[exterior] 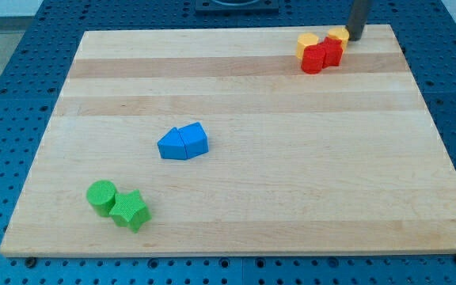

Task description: Separate the yellow blocks from the red blocks

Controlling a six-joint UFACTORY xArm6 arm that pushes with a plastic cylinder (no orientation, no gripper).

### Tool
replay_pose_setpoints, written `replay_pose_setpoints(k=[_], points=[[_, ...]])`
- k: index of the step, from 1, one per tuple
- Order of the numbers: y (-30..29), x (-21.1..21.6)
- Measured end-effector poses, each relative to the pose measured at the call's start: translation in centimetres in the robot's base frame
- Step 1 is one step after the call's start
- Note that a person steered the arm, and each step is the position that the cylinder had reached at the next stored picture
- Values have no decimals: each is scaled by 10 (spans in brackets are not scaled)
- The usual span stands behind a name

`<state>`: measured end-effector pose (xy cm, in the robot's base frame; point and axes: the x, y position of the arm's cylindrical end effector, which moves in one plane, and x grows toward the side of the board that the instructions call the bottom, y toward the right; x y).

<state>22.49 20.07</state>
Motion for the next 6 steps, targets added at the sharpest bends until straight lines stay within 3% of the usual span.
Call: replay_pose_setpoints(k=[2, 3, 4, 6], points=[[-24, 11], [13, 11], [13, 11], [-87, 44]])
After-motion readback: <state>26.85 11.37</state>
